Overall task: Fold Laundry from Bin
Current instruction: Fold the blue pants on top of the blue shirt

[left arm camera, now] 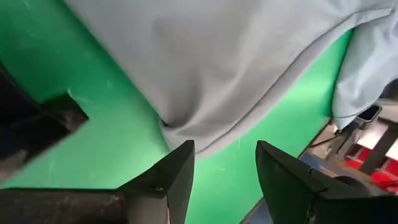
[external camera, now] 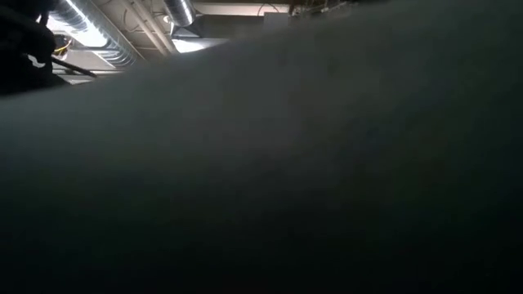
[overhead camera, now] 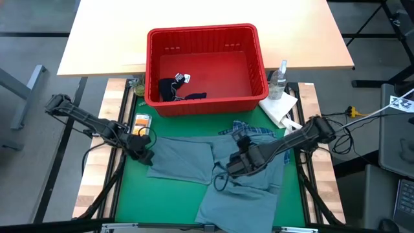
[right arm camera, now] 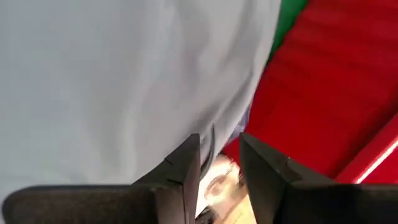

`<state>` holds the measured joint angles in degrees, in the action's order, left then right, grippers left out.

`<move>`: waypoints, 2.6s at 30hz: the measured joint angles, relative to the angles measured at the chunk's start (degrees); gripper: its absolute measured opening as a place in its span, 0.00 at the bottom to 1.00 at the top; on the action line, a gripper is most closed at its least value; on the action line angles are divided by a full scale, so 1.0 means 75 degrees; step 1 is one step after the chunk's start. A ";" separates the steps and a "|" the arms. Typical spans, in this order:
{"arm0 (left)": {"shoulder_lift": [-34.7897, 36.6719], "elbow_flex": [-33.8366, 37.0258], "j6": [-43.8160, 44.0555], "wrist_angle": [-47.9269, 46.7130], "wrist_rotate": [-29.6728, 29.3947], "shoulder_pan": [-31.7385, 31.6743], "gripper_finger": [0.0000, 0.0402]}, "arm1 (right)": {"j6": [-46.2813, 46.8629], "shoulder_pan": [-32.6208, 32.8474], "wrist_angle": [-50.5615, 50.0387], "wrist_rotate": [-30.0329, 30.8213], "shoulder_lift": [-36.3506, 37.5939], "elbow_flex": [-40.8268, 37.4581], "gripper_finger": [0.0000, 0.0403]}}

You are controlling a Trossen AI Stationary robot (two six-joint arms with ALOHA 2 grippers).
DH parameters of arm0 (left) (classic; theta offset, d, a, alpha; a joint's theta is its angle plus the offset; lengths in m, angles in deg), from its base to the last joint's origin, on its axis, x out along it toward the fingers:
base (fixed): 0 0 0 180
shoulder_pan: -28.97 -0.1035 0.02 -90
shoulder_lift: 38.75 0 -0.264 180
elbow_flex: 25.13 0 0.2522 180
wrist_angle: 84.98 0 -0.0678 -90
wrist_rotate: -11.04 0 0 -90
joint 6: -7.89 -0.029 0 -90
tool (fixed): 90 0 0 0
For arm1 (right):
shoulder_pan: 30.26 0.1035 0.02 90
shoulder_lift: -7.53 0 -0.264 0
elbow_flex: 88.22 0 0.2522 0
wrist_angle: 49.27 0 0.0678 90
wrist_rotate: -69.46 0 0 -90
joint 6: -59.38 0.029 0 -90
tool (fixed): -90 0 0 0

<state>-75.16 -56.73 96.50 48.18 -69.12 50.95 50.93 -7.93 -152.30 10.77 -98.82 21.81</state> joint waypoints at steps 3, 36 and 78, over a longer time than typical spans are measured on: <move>-0.0186 0.0000 0.0638 0.0043 0.0151 0.0250 0.41 | 0.0493 -0.0005 0.0269 -0.0085 0.0563 -0.0780 0.27; -0.2805 -0.0012 0.2414 0.1633 -0.1781 0.1625 0.18 | 0.0664 0.0022 0.2170 -0.0113 0.2230 -0.1924 0.27; -0.2107 -0.0079 -0.1910 0.7866 -0.3530 -0.0440 0.00 | 0.0746 0.0016 0.4174 -0.0125 0.2219 -0.1921 0.27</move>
<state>-90.96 -57.33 82.17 107.17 -95.60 47.65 56.52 -7.81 -121.00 9.83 -82.18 7.40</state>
